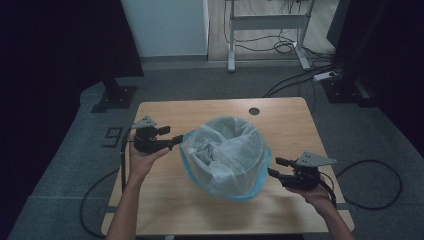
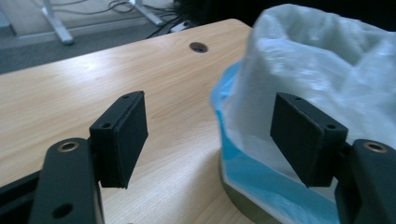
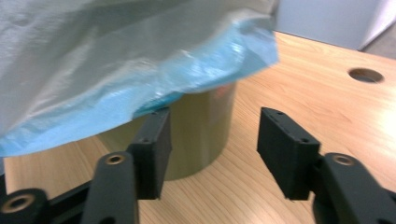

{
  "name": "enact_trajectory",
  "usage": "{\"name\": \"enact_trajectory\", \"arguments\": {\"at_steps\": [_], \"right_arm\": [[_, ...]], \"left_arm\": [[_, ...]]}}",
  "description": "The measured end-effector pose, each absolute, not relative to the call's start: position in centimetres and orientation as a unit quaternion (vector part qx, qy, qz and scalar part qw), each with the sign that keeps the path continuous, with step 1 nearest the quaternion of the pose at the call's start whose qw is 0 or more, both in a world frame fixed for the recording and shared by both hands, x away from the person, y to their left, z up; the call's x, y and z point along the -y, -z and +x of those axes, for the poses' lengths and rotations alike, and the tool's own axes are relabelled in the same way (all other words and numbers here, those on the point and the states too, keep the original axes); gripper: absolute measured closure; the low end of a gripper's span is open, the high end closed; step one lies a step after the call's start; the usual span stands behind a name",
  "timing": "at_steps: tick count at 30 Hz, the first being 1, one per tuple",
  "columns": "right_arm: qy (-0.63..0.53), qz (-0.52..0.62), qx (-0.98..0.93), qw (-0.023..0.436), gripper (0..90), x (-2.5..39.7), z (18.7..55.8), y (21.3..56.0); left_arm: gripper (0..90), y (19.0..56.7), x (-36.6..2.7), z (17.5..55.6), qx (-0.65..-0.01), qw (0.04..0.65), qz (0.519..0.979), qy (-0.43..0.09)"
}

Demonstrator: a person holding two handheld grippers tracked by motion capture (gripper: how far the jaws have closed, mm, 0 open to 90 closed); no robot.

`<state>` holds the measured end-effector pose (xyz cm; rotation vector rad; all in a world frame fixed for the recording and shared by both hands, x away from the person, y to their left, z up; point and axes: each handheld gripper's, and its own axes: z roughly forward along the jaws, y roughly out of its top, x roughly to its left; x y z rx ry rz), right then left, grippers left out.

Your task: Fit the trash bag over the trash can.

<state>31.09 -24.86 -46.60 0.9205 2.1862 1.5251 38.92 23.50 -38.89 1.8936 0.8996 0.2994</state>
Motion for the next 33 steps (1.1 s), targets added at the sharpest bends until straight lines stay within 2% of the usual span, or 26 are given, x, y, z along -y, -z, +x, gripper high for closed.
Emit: {"name": "enact_trajectory", "arguments": {"at_steps": [8, 15, 23, 33], "right_arm": [[-0.545, 0.350, -0.744, 0.163, 36.0, 26.7, 30.0, 47.4], [-0.562, 0.353, -0.735, 0.136, 33.2, 27.8, 29.4, 48.8], [-0.573, 0.354, -0.731, 0.112, 33.3, 28.5, 29.2, 50.1], [-0.572, 0.357, -0.730, 0.106, 33.6, 29.0, 28.6, 50.8]], "left_arm": [[27.9, 36.9, -22.1, 37.6, -0.314, 0.502, 0.794, -0.133], [27.8, 35.9, -20.7, 36.8, -0.249, 0.493, 0.823, -0.132], [28.3, 34.7, -19.5, 36.7, -0.203, 0.479, 0.845, -0.120], [34.4, 33.1, -16.6, 37.6, -0.153, 0.441, 0.878, -0.107]]}}
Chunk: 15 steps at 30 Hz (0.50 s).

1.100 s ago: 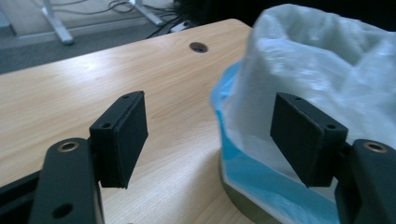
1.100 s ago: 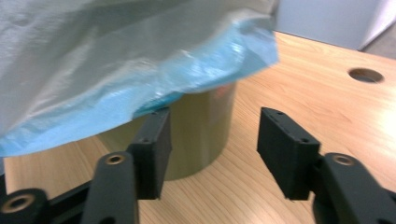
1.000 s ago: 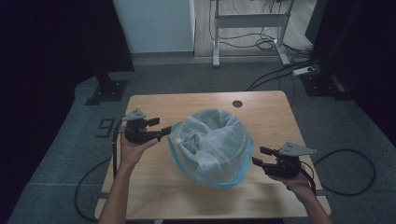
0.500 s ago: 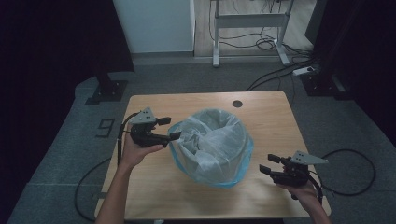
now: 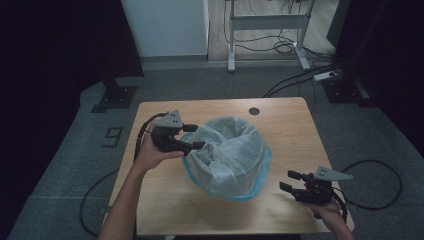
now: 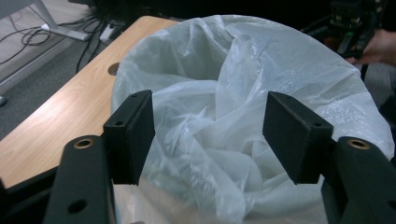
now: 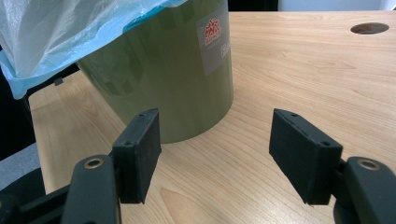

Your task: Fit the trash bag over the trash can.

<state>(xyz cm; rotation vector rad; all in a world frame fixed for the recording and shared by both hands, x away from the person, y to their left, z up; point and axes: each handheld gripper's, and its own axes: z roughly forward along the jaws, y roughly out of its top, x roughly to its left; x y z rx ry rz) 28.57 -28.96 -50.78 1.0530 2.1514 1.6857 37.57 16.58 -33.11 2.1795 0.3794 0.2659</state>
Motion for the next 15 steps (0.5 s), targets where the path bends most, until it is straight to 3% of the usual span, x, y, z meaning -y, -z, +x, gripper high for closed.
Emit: {"name": "enact_trajectory", "arguments": {"at_steps": [15], "right_arm": [[-0.572, 0.357, -0.731, 0.104, 35.0, 28.8, 28.4, 51.1]], "left_arm": [[48.7, 33.6, -12.5, 39.6, -0.113, 0.350, 0.928, -0.066]]}}
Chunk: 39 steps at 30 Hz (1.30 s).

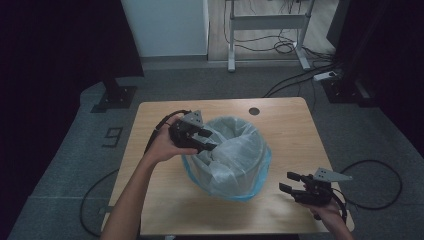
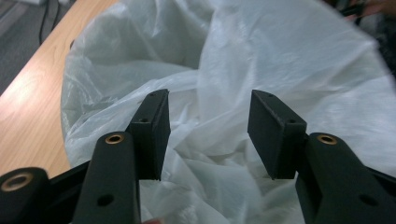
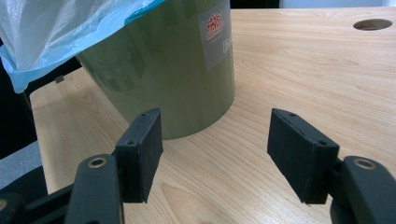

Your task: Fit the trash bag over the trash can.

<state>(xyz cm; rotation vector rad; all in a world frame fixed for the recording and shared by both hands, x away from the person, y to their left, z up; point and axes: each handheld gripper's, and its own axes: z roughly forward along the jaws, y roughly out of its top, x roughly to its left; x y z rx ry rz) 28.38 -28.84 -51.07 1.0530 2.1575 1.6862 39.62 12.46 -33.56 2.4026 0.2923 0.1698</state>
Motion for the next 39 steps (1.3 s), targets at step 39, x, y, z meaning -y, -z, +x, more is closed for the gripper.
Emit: {"name": "enact_trajectory", "arguments": {"at_steps": [39], "right_arm": [[-0.567, 0.354, -0.737, 0.100, 35.3, 28.5, 28.2, 51.5]], "left_arm": [[53.5, 33.1, -5.6, 40.5, -0.065, 0.324, 0.943, -0.035]]}}
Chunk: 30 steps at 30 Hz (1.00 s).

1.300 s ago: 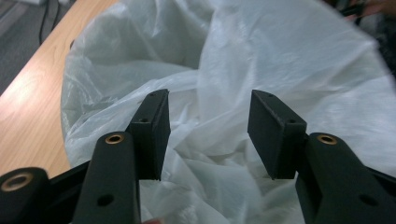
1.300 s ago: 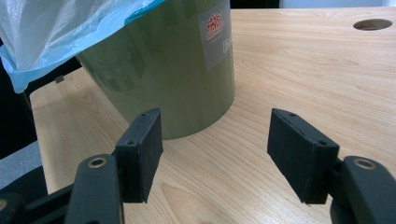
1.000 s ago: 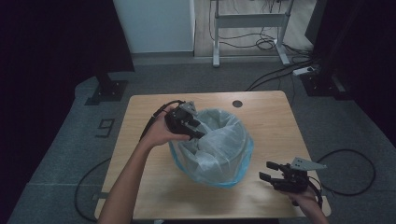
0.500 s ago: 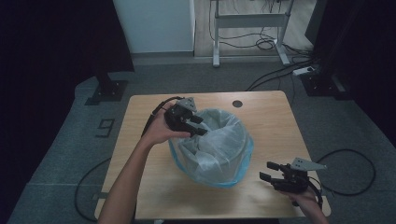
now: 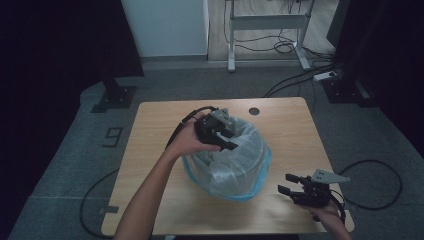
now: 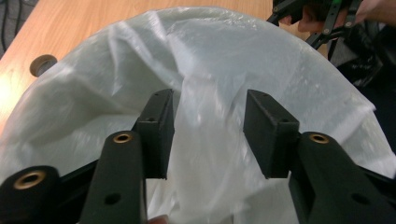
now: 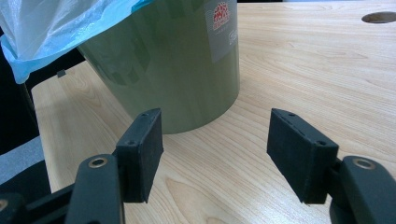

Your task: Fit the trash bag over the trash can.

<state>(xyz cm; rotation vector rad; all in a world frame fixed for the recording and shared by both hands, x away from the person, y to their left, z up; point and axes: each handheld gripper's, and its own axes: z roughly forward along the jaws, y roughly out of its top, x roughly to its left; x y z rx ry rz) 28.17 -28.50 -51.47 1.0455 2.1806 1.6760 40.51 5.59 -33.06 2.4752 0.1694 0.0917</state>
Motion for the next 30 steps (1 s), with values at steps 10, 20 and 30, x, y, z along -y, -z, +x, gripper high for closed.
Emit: {"name": "enact_trajectory", "arguments": {"at_steps": [10, 20, 30], "right_arm": [[-0.567, 0.352, -0.738, 0.100, 35.3, 28.5, 28.1, 51.5], [-0.566, 0.352, -0.739, 0.099, 35.3, 28.5, 28.0, 51.5], [-0.565, 0.355, -0.739, 0.098, 35.3, 28.5, 28.0, 51.6]], "left_arm": [[57.3, 34.6, -2.2, 40.3, -0.045, 0.271, 0.961, -0.030], [56.9, 36.0, -1.0, 40.2, -0.039, 0.233, 0.971, -0.027], [50.8, 33.8, -3.8, 39.9, -0.056, 0.302, 0.951, -0.041]]}}
